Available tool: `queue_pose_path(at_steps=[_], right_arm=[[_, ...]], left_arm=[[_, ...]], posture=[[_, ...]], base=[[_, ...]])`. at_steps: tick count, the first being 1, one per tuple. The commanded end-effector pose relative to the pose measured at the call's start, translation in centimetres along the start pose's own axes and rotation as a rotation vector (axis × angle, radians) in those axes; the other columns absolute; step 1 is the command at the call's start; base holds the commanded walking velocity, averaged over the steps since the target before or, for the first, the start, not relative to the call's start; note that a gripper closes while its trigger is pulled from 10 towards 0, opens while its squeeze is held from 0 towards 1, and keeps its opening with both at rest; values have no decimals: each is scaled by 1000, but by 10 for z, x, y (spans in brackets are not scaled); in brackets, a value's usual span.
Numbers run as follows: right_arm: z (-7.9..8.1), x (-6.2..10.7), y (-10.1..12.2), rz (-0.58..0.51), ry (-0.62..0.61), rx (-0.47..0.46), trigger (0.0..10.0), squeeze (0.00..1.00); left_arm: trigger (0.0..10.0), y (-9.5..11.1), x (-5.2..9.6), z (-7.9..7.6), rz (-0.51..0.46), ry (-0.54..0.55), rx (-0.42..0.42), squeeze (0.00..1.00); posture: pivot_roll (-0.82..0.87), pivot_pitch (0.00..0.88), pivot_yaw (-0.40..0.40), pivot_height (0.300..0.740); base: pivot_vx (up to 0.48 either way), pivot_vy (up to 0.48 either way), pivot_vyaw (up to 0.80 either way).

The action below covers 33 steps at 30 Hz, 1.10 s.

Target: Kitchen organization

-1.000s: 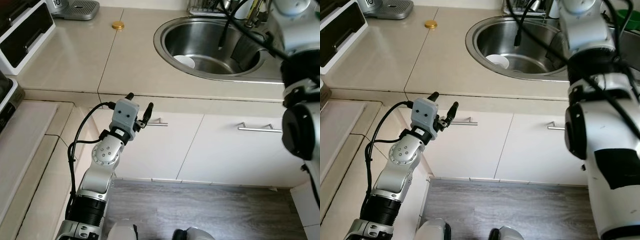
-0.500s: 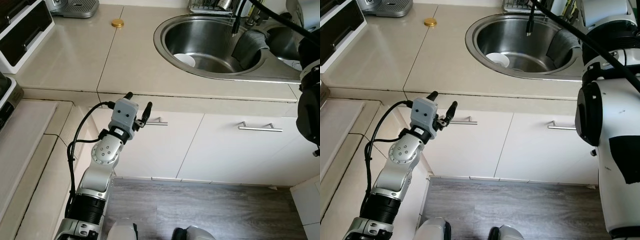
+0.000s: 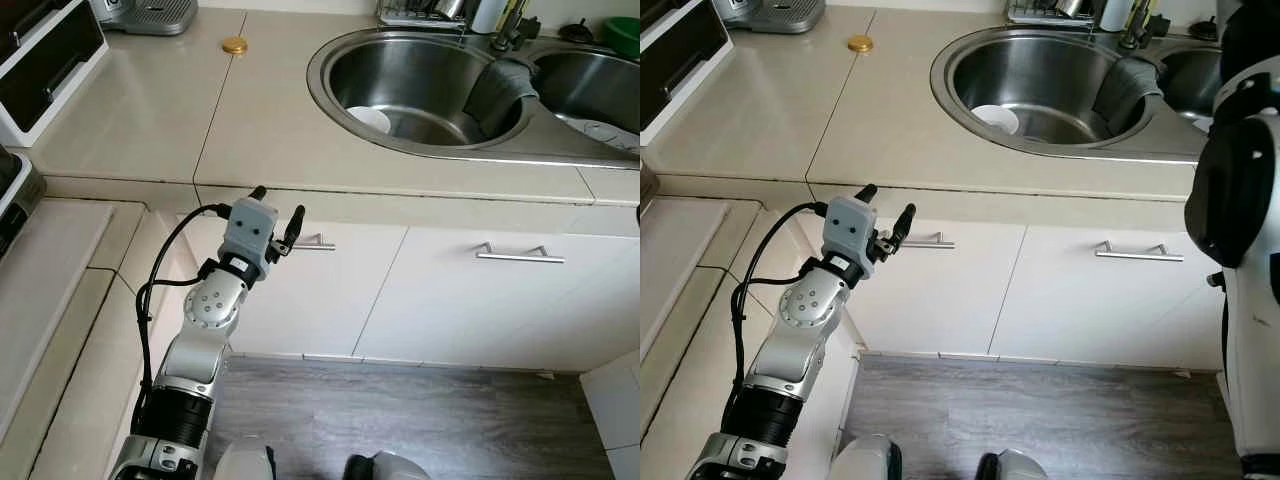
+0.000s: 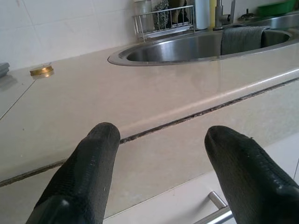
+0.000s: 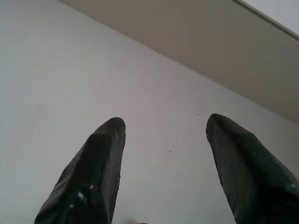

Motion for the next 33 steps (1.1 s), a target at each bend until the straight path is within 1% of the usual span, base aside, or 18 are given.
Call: queue_pose_path(at_steps=[1,5,9,25,30,33], right_arm=[[-15,-4,13,-37,-51,-27,10000,0],[-14,-3,16,-66,-55,-45,10000,0],[-14,-3,16,-72,-56,-47,10000,0],[-11,0,6,-45,-44,-53,10000,0],[-1,5,-10,4,-9,-66,10000,0],[9,14,-31,45,14,-80,10000,0]], left_arm=[[10000,3,-3,-1,-15,-1,-6,0],[10000,3,-4,-1,-16,-5,-5,0],[10000,3,-4,-1,-16,-6,-6,0],[10000,3,-4,-2,-17,-6,-6,0],[10000,3,-4,-3,-16,-7,-4,0],[10000,3,-3,-4,-15,-5,-3,0]], posture=[[232,0,-73,740],[231,0,-71,740],[232,0,-69,740],[229,0,-70,740],[228,0,-72,740],[230,0,-75,740]], base=[[0,0,0],[0,0,0],[0,0,0],[0,0,0],[0,0,0],[0,0,0]])
Point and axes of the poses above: a point about 5 cm out from each wrist's last joint towards the gripper, its own x axis pointing back from the gripper into the wrist, its own y axis along the axis of the wrist's last joint, z = x × y, the point moved 2 cm from there along -x, pointing out of the wrist towards the gripper, and after that the axes turned 5 degrees about x, right-handed, at the moved point
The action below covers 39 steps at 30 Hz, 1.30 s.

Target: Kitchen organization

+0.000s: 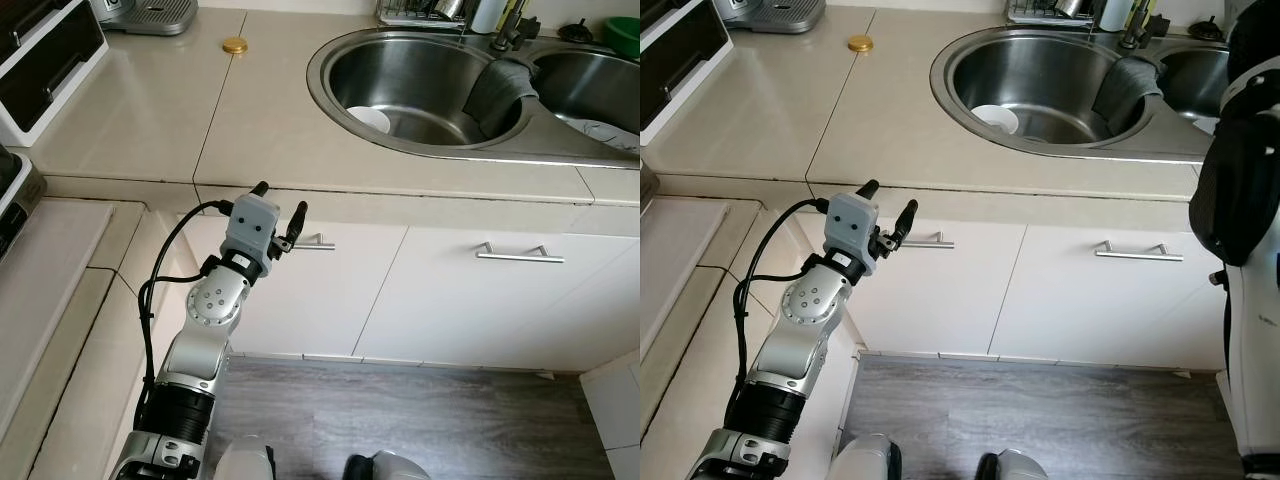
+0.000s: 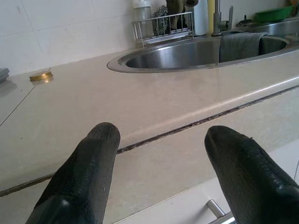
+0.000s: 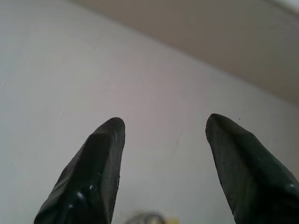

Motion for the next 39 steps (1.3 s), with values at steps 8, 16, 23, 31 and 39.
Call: queue_pose_path(at_steps=[8,16,23,31,39], right_arm=[[43,46,-57,8,68,-139,10000,0],[101,134,-97,82,168,-233,10000,0],[123,200,-102,209,181,-286,10000,0],[131,252,-120,345,241,-188,10000,0],[128,285,-129,456,277,-143,10000,0]], left_arm=[[10000,-2,3,0,9,4,-2,0],[10000,-4,4,1,15,6,-4,0],[10000,-7,7,0,28,-8,-8,0],[10000,-9,7,-2,33,-18,-8,0],[10000,-10,7,-5,42,-41,-13,0]], posture=[[212,0,-81,740],[197,0,-86,740],[178,0,-79,740],[173,0,-74,740],[165,0,-70,740]], base=[[0,0,0],[0,0,0],[0,0,0],[0,0,0],[0,0,0]])
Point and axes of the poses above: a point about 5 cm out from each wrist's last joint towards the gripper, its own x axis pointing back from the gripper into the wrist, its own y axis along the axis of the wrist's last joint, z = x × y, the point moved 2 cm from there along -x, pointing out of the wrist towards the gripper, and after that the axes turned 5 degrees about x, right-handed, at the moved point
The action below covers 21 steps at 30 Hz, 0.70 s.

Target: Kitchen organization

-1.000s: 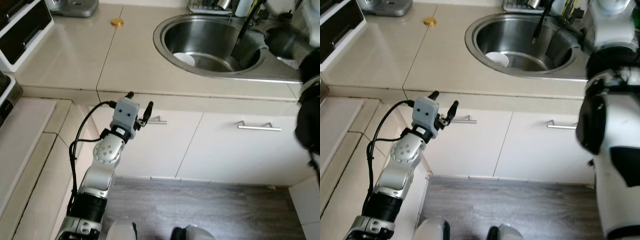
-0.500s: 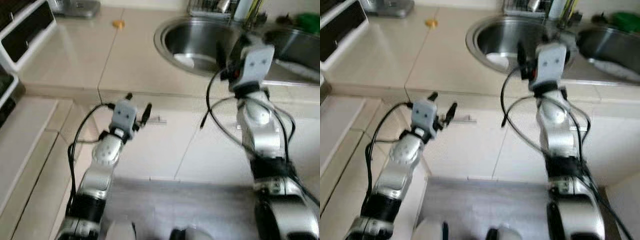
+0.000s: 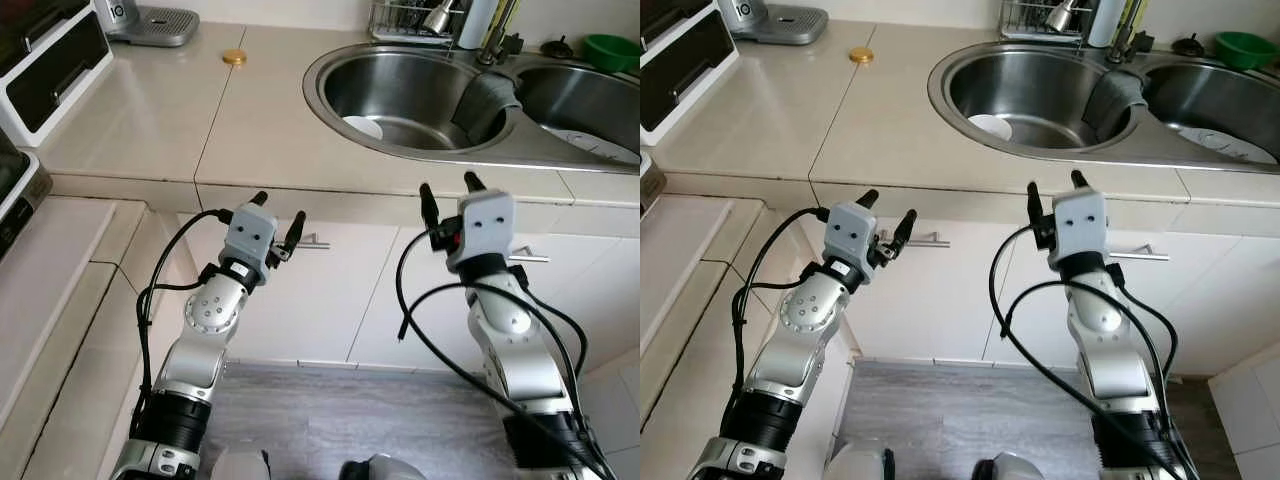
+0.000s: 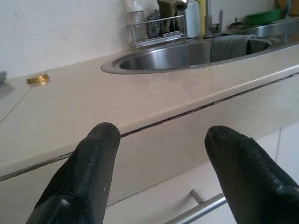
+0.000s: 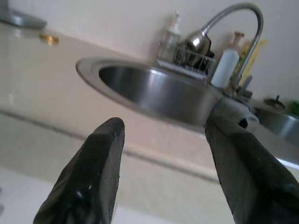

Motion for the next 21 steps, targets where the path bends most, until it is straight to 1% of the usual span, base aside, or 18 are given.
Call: queue_pose_path(at_steps=[1,3,4,6,7,8,11,12,15,16,17,18,21], right_arm=[[-3,3,3,-4,-5,22,10000,0],[-3,11,-3,21,-10,27,10000,0],[-3,11,-3,21,-10,27,10000,0],[-3,17,-6,38,-14,27,10000,0],[-3,21,-8,47,-15,28,10000,0],[-2,26,-10,61,-15,29,10000,0],[-1,32,-13,75,-22,30,10000,0],[-3,35,-15,87,-37,26,10000,0],[-4,38,-19,101,-53,20,10000,0],[-4,38,-19,101,-53,20,10000,0],[-4,40,-20,108,-56,18,10000,0],[-3,41,-21,110,-55,18,10000,0],[-1,42,-20,110,-50,21,10000,0]], left_arm=[[10000,-2,0,-3,9,-22,-9,0],[10000,-3,5,-7,18,-48,-19,0],[10000,-3,5,-7,18,-48,-19,0],[10000,-3,11,-7,26,-62,-21,0],[10000,-2,15,-7,31,-70,-19,0],[10000,-1,23,-7,41,-80,-19,0],[10000,-2,36,-7,61,-93,-21,0],[10000,-5,47,-5,81,-79,-2,0],[10000,-11,56,-2,103,-40,20,0],[10000,-11,56,-2,103,-40,20,0],[10000,-12,56,0,105,-10,24,0],[10000,-12,52,0,98,1,14,0],[10000,-8,49,0,99,1,9,0]], posture=[[165,0,-70,740],[162,0,-68,740],[162,0,-68,740],[160,0,-64,740],[158,0,-61,740],[155,0,-53,740],[153,0,-49,740],[154,0,-48,740],[161,0,-49,740],[161,0,-49,740],[163,0,-52,740],[162,0,-55,740],[157,0,-56,740]], base=[[0,0,0],[0,0,0],[0,0,0],[0,0,0],[0,0,0],[0,0,0],[0,0,0],[0,0,0],[0,0,0],[0,0,0],[0,0,0],[0,0,0],[0,0,0]])
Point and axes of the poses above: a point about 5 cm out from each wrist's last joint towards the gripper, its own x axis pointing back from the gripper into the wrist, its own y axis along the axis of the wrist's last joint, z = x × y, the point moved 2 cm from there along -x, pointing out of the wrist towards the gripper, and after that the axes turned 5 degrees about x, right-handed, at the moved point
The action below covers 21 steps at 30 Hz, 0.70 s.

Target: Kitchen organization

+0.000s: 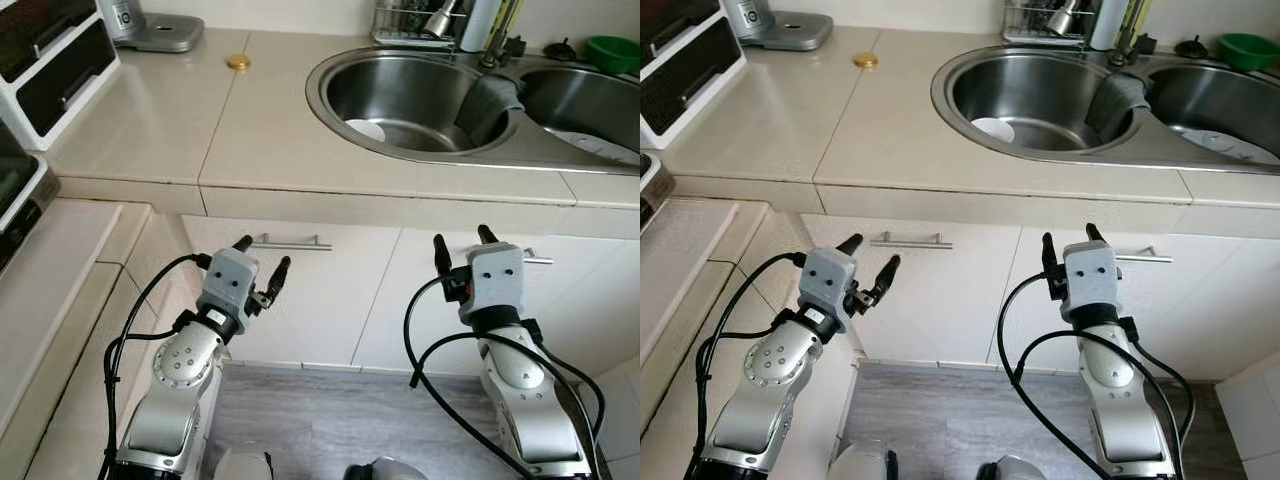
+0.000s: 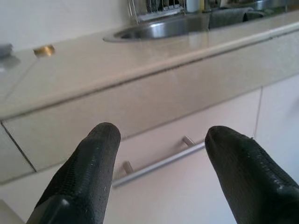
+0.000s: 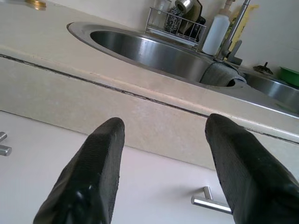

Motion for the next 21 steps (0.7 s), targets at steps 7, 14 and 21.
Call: queue_pose_path(at_steps=[7,14,21], right_arm=[[-3,3,4,-7,0,22,10000,63],[-5,10,-1,14,21,51,10000,31],[-5,10,0,16,22,54,10000,314]], left_arm=[[10000,4,0,0,6,3,-10,0],[10000,2,3,0,22,6,-17,0],[10000,1,1,-1,28,1,-15,0]], posture=[[155,0,-57,740],[155,0,-60,740],[152,0,-59,740]], base=[[0,0,0],[0,0,0],[0,0,0]])
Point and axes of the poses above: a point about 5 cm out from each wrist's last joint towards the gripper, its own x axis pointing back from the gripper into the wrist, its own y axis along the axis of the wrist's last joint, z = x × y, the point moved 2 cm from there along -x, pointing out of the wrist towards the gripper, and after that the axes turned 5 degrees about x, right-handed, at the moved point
